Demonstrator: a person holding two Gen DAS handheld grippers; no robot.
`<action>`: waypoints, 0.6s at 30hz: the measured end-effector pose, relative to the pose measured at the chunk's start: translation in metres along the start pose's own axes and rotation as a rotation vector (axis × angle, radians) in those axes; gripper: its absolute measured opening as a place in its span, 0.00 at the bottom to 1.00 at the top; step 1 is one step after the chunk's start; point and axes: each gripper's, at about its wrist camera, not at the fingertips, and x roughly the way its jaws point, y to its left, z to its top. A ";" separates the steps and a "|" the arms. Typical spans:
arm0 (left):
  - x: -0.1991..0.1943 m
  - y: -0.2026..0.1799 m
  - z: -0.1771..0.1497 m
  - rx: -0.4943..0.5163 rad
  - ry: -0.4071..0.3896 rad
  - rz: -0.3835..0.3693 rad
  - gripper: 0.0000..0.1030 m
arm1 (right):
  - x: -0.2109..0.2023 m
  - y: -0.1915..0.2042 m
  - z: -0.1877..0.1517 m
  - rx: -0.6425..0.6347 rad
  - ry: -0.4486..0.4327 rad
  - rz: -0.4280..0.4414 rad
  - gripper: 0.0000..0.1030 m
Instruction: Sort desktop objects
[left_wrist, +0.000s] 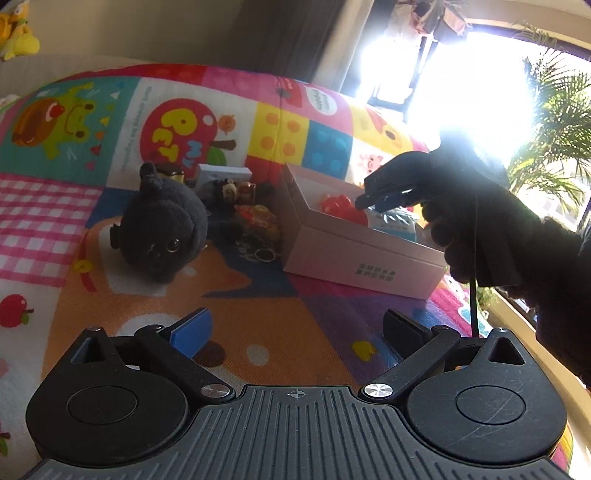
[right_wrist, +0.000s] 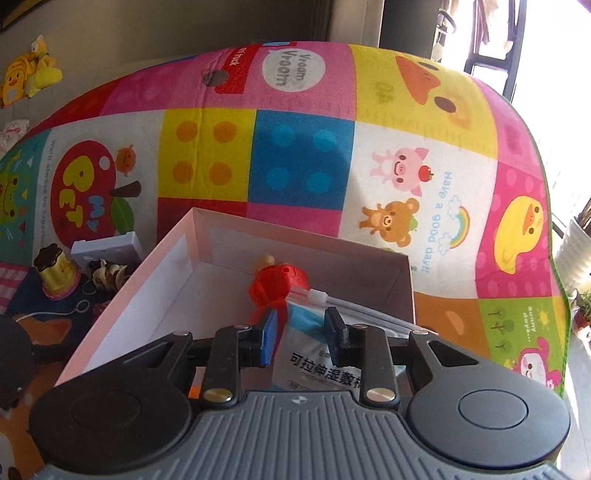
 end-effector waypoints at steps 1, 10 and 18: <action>0.000 0.000 0.000 0.000 -0.001 -0.001 0.98 | 0.002 -0.001 0.003 0.020 0.012 0.017 0.27; 0.000 0.000 0.000 -0.005 -0.003 0.013 0.99 | -0.049 -0.033 0.006 0.063 -0.021 0.007 0.34; 0.000 0.003 0.001 -0.029 0.006 0.018 1.00 | -0.017 -0.025 -0.013 0.057 0.040 0.000 0.38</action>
